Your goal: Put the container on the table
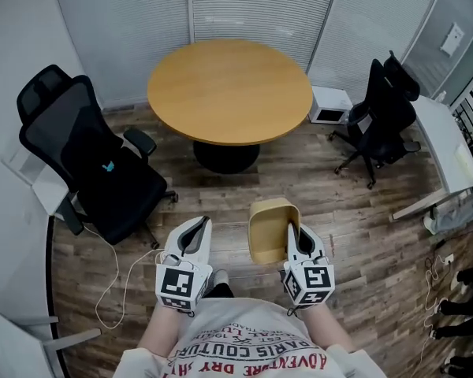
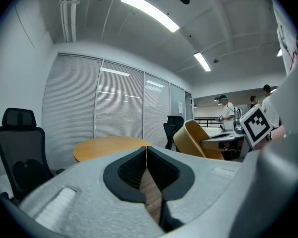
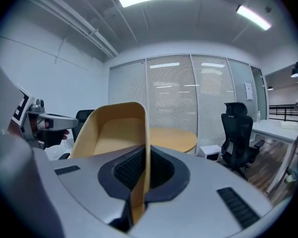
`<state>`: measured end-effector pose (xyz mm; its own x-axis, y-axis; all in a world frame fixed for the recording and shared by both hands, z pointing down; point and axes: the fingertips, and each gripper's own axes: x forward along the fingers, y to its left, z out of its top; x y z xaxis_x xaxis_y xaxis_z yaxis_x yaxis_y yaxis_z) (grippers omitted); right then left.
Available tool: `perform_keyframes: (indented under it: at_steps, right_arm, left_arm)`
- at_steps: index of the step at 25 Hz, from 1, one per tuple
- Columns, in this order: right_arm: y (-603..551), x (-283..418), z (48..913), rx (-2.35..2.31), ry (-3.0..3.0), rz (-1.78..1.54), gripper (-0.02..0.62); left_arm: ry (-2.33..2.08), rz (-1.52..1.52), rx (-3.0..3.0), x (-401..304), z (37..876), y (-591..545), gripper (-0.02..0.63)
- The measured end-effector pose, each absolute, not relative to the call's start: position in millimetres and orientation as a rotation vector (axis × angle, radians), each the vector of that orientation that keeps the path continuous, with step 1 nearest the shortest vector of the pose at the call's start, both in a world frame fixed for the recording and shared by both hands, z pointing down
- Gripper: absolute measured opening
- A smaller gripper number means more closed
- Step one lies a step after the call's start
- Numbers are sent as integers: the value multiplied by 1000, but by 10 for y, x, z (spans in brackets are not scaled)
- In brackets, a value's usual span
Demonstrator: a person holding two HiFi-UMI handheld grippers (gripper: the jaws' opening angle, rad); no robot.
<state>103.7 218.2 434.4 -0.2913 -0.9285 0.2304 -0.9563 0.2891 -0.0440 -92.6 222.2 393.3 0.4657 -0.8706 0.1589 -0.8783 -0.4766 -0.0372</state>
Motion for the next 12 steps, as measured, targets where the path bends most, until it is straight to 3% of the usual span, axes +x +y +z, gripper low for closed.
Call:
perform_keyframes:
  at_steps: [12]
  right_arm:
    - [1048,416,4450,1744,-2380,306,11]
  left_arm:
    - [-1532,248,2639,-1455,4096,1121,12]
